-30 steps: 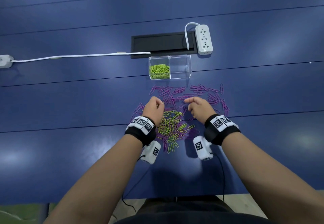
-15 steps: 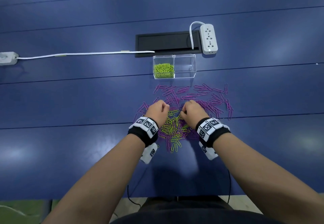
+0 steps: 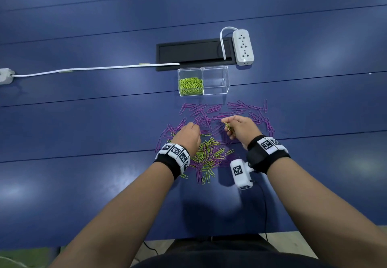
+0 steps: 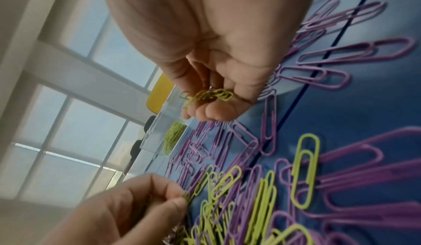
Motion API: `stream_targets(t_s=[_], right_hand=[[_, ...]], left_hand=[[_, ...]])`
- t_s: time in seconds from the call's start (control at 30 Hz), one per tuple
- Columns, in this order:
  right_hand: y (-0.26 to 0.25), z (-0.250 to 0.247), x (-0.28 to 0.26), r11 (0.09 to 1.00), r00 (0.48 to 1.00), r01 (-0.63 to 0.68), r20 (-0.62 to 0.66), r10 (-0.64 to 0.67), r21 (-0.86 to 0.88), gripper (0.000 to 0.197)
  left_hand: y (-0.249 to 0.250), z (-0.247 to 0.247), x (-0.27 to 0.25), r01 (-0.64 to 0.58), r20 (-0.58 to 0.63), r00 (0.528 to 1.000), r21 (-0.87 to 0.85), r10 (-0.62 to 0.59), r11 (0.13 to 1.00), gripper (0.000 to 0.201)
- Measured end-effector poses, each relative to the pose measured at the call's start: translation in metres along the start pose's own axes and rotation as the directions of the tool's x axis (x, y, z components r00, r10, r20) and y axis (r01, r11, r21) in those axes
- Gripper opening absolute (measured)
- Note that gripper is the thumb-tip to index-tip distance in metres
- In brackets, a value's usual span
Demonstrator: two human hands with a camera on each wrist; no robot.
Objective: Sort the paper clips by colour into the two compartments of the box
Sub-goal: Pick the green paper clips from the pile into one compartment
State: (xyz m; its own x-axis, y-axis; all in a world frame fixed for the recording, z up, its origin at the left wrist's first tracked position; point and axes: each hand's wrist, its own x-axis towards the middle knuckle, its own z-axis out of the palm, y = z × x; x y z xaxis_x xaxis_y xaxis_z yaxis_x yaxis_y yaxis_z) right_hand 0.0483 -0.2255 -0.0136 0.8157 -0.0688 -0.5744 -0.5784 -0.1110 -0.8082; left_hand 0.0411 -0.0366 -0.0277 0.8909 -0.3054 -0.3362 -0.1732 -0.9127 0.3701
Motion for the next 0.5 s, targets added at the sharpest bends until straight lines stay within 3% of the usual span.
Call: stream_targets(t_s=[0.1,0.2,0.27,0.33,0.4,0.5], right_hand=[[-0.006,0.01,-0.004,0.999,0.998,-0.032,0.061,0.03,0.02,0.027],[-0.006,0.02,-0.004,0.967,0.994,0.048,0.103,-0.022,-0.251,0.018],[-0.003,0.026,-0.004,0.84,0.984,0.169,0.129,-0.119,-0.516,0.013],[-0.004,0.031,-0.004,0.703,0.973,0.231,0.157,-0.169,-0.673,0.008],[-0.003,0.035,-0.004,0.603,0.966,0.257,0.18,-0.187,-0.755,0.008],[-0.002,0.04,-0.005,0.546,0.963,0.262,0.183,-0.196,-0.796,0.01]], left_hand=[[0.0,-0.005,-0.004,0.058,-0.058,0.996,-0.158,-0.068,0.986,0.009],[-0.002,-0.014,-0.003,0.151,-0.156,0.961,-0.393,-0.228,0.907,0.007],[-0.006,-0.023,0.001,0.206,-0.174,0.93,-0.484,-0.325,0.85,0.011],[-0.01,-0.032,0.004,0.237,-0.172,0.899,-0.582,-0.402,0.778,0.014],[-0.013,-0.041,0.008,0.227,-0.163,0.882,-0.676,-0.443,0.701,0.016],[-0.017,-0.054,0.018,0.214,-0.147,0.873,-0.742,-0.466,0.636,0.014]])
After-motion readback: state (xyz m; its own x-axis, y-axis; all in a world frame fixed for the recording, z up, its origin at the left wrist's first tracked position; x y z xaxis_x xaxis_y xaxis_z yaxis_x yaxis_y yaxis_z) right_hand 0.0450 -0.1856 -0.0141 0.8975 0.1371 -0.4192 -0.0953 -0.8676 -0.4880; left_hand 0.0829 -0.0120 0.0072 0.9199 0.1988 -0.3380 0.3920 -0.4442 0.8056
